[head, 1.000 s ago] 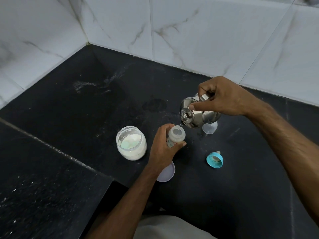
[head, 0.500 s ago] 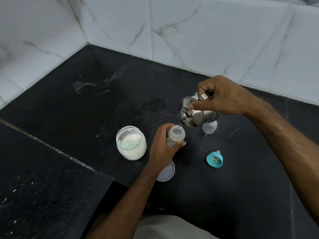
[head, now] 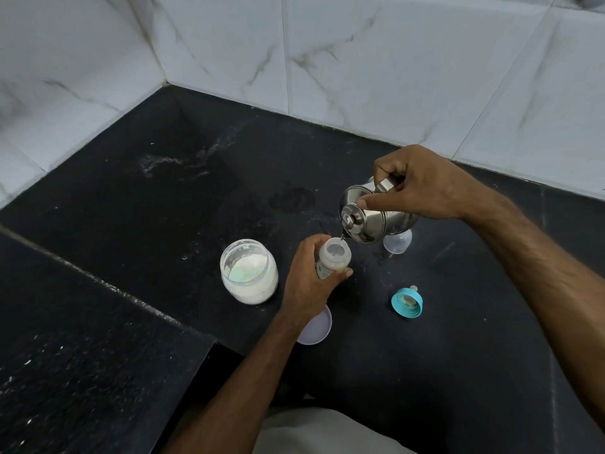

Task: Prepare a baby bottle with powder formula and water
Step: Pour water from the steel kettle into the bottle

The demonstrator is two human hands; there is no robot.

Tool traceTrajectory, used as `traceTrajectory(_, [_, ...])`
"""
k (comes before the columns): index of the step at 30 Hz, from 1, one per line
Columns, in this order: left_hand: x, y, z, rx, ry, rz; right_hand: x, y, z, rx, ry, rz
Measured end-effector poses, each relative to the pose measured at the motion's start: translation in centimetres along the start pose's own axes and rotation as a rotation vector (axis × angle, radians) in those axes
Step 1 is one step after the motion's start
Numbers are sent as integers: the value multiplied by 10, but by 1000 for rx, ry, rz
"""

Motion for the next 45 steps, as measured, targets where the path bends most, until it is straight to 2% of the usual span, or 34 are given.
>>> traceTrajectory(22, [-1, 1, 1, 6, 2, -17, -8, -3, 13, 25, 22, 28])
traceTrajectory(30, [0, 0, -1, -1, -2, 34, -13, -4, 14, -14, 66, 31])
traceTrajectory(40, [-2, -2, -3, -2, -30, 64, -80, -23, 15, -327, 572, 279])
traceTrajectory(45, [1, -3, -2, -3, -25, 52, -100, -13, 18, -483, 846, 342])
Point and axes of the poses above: each hand's wrist, its own y-axis towards the middle knuckle, its own z-axis out of the palm, x = y × z, the point moved 10 cm from there along y, towards the middle knuckle, and after that the axes turned 7 degrees about -y, right-handed, at the moved point
